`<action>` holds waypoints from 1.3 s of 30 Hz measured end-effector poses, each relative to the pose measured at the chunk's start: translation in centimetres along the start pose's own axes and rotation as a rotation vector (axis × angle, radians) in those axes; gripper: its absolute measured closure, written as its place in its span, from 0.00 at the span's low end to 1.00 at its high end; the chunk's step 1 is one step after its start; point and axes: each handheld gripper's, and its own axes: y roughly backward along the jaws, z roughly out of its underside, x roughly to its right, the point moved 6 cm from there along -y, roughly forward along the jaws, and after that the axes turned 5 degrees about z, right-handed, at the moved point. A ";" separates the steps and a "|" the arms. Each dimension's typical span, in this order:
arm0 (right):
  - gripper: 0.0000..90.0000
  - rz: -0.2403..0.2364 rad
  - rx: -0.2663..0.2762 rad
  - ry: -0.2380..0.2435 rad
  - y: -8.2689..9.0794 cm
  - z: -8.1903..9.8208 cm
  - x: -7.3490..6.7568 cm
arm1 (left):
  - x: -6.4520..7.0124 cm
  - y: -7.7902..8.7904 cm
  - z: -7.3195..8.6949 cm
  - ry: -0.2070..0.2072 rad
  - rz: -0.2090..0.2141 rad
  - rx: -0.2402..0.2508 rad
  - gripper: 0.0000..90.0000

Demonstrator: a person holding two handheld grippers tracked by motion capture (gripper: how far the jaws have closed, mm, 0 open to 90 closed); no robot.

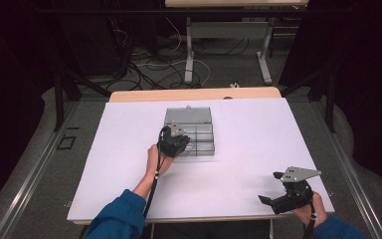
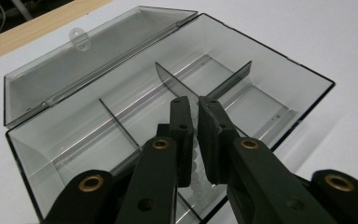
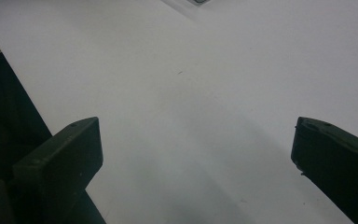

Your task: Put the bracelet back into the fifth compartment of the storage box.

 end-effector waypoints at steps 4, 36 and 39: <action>0.02 0.000 -0.001 0.003 0.0 0.0 0.0 | -0.4 -0.1 0.2 0.022 -0.024 -0.002 0.93; 0.02 0.012 0.011 0.004 0.0 0.0 0.0 | -2.0 4.7 2.5 0.000 -0.083 -0.097 0.00; 0.02 0.010 0.007 -0.008 0.2 0.1 -0.1 | -1.8 5.4 3.0 -0.003 -0.090 -0.104 0.00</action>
